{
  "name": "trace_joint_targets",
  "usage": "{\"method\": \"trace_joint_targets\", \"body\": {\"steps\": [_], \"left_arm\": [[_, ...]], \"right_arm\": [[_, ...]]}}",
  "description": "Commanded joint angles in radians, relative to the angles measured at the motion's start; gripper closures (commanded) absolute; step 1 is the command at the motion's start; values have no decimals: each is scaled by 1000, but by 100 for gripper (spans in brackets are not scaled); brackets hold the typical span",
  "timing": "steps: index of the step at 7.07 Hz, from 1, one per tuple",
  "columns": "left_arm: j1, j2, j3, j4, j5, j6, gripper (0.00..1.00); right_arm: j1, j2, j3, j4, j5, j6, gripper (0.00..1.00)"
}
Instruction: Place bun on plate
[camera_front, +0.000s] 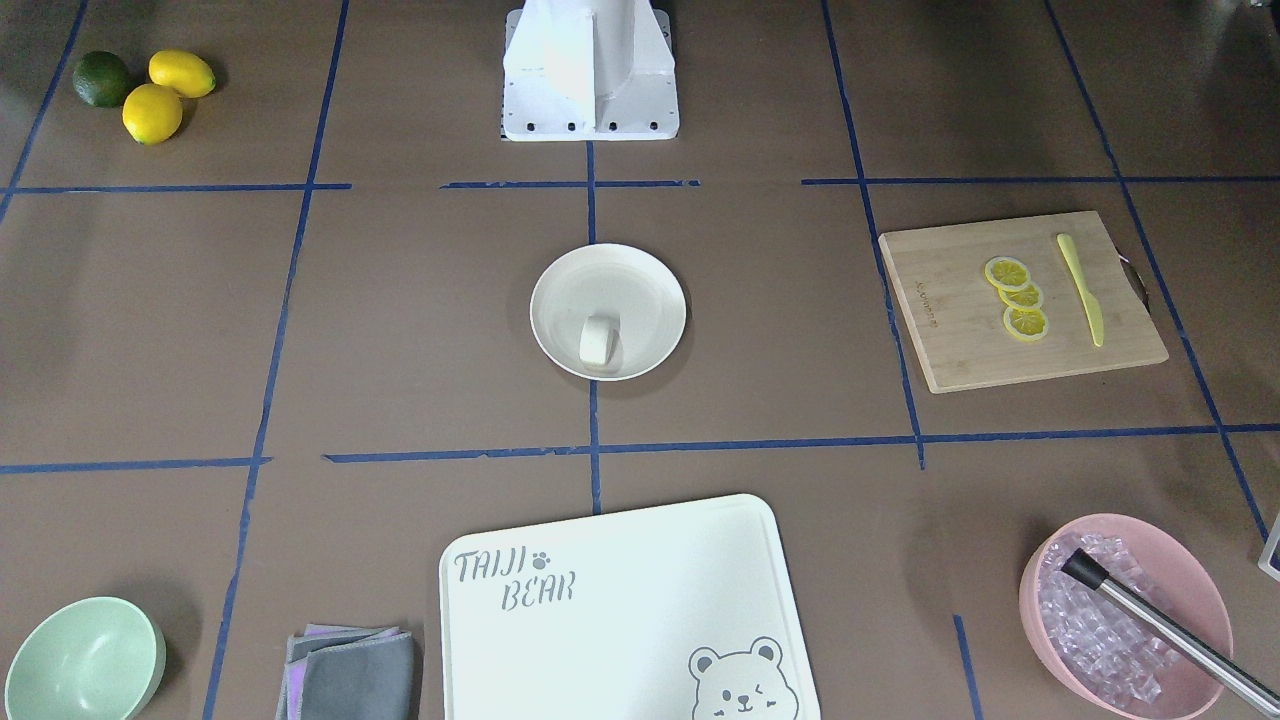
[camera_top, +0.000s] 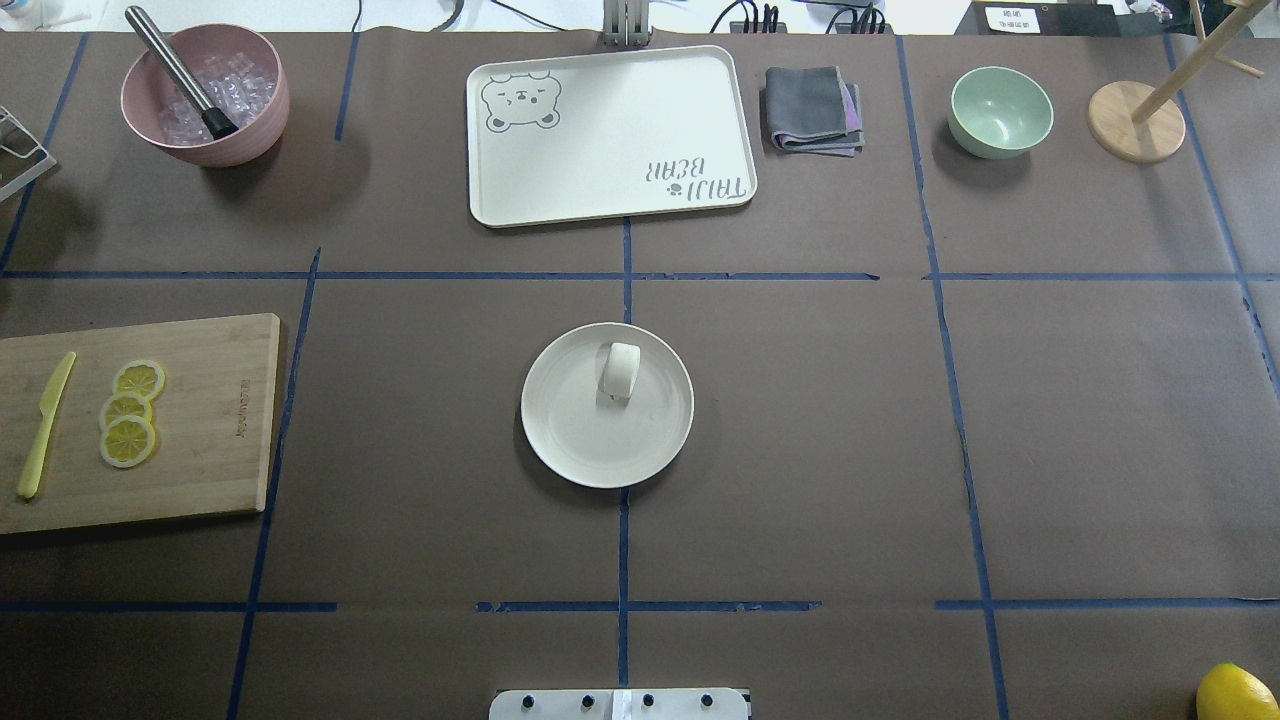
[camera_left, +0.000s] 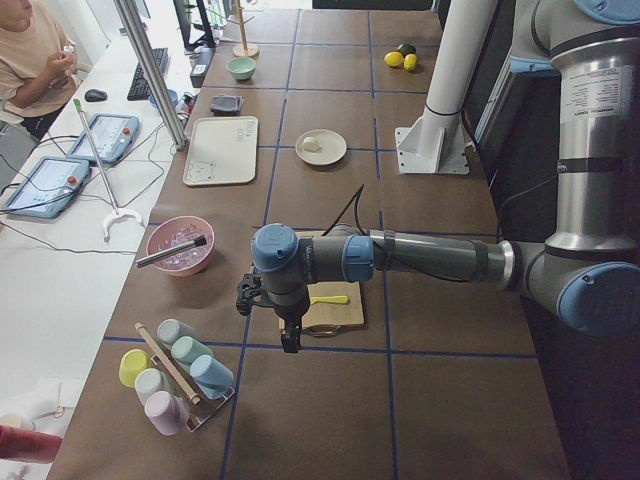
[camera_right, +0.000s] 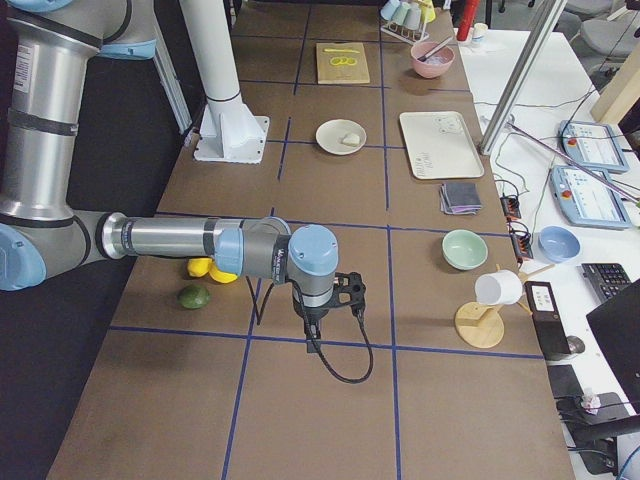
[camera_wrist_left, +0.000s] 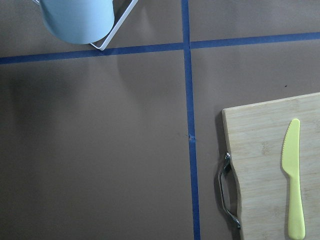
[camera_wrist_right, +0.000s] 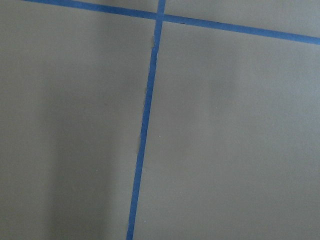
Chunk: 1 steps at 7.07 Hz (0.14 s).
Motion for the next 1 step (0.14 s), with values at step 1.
{"method": "trace_joint_targets", "body": {"steps": [1], "left_arm": [[0,0,3,1,3,0,0]], "right_arm": [[1,0,0,1,0,0,0]]}}
